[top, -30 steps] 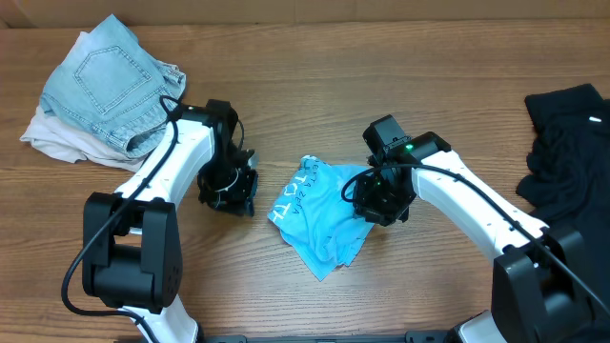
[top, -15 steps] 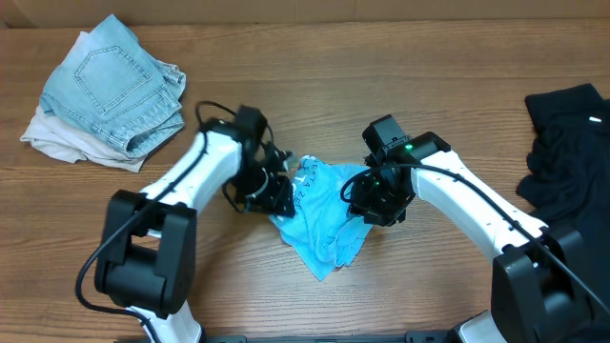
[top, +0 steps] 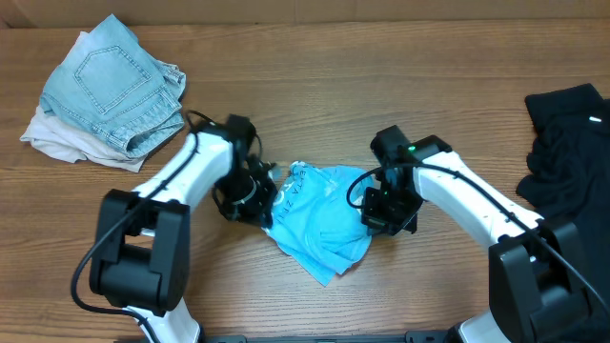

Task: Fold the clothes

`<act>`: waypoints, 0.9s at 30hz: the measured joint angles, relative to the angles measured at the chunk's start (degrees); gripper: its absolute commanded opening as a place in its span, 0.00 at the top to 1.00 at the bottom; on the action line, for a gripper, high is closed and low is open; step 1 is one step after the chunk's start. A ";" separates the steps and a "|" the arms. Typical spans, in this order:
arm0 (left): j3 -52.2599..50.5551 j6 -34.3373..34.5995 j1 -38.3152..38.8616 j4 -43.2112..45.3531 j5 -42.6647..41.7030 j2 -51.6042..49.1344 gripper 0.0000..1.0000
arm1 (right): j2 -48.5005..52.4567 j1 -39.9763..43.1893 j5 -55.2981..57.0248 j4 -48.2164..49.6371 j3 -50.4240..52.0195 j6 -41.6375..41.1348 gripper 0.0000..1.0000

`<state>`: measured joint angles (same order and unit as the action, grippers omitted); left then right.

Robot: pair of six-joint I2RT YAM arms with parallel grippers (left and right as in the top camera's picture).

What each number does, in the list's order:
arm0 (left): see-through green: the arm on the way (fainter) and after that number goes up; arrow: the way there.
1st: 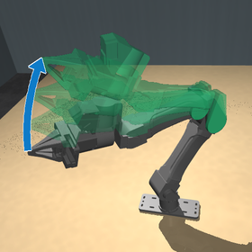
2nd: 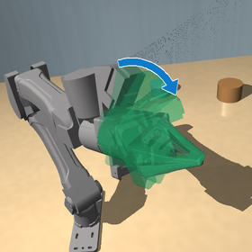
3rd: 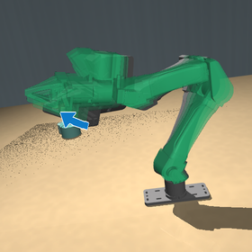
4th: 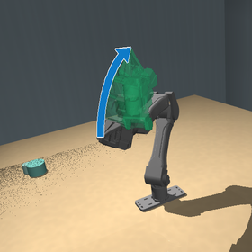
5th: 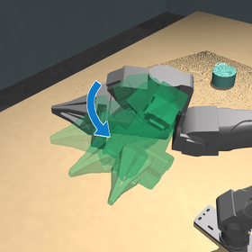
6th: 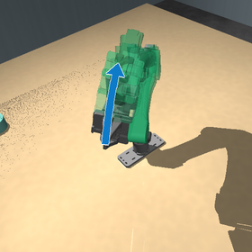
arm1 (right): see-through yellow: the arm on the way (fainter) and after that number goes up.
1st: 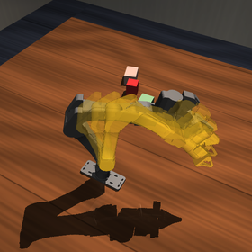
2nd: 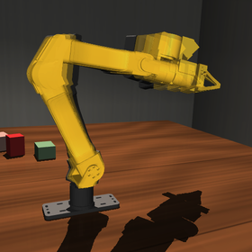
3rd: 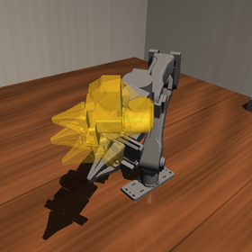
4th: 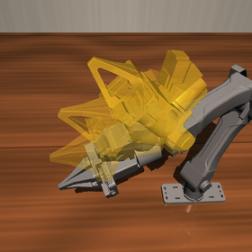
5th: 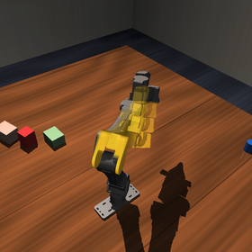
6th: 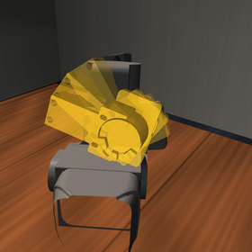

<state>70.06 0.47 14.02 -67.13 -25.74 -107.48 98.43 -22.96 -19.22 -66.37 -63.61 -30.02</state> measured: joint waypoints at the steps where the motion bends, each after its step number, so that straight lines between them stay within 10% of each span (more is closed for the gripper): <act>1: 1.29 -0.02 -1.01 -0.98 0.55 0.00 0.96 | -0.02 0.42 0.48 -0.85 -0.55 0.31 0.96; 3: 3.28 -0.13 -2.49 -2.47 1.14 0.00 0.96 | -0.02 0.50 1.60 -1.53 -1.18 0.66 0.96; 6: 4.96 -0.52 -3.63 -3.82 1.75 0.00 0.96 | -0.02 0.35 2.73 -2.19 -1.31 1.11 0.51; 9: 5.09 -0.66 -3.82 -4.76 2.75 0.00 0.95 | -0.02 0.50 4.35 -2.10 -1.31 1.44 0.49; 12: 5.09 -0.96 -3.89 -6.27 3.63 0.00 0.50 | -0.02 0.48 4.02 0.70 -1.31 1.68 0.49; 15: 5.11 -0.96 -3.93 -7.06 3.93 0.00 0.34 | -0.02 0.48 0.70 5.70 -1.31 2.95 0.54; 18: 5.16 -1.88 -3.93 -6.99 3.26 0.00 0.16 | -0.02 0.48 -4.50 10.69 -1.33 4.46 0.79; 27: 6.47 -4.09 -4.04 6.27 0.72 0.00 0.00 | 0.22 0.33 -11.32 18.29 -1.25 3.65 0.93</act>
<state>76.53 -3.62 9.98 -60.86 -25.02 -107.48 98.65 -22.63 -30.55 -48.07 -64.86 -26.37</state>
